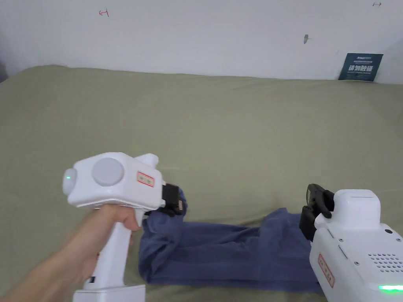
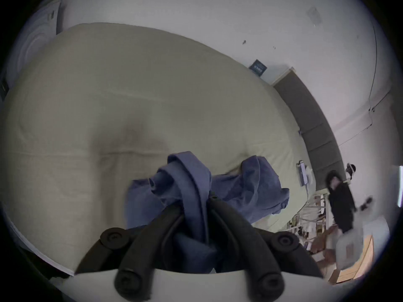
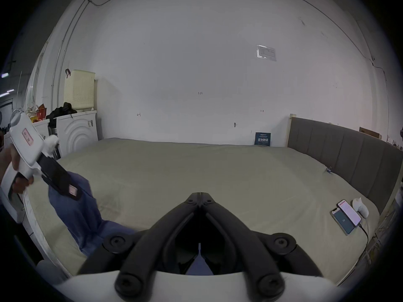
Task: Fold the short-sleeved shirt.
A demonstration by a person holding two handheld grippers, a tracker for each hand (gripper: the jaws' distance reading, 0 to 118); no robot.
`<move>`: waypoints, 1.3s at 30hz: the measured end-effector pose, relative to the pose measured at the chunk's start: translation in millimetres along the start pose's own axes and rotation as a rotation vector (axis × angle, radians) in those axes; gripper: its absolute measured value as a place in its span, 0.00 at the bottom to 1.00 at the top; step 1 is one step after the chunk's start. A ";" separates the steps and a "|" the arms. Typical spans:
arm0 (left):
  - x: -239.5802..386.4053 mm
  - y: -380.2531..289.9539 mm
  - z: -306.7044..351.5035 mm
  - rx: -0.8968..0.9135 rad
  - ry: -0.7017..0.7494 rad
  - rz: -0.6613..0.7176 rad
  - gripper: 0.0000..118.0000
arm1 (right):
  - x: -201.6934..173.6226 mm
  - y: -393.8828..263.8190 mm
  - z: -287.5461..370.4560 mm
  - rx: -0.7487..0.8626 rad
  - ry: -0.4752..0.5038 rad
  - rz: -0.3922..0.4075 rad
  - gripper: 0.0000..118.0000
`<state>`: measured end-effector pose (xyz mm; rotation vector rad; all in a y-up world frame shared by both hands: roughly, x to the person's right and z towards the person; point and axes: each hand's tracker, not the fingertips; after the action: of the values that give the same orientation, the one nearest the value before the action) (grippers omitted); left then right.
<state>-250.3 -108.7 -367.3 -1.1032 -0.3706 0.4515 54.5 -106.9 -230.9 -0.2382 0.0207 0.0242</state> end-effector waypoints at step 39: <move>-36.0 -57.4 -140.5 -0.112 -0.320 0.190 0.00 | 20.3 -16.1 -7.5 -0.073 -0.022 -0.019 0.00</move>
<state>-201.3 -256.7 -374.3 -1.1822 -0.5797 0.7878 75.1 -123.9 -234.9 -0.3112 -0.0041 0.0092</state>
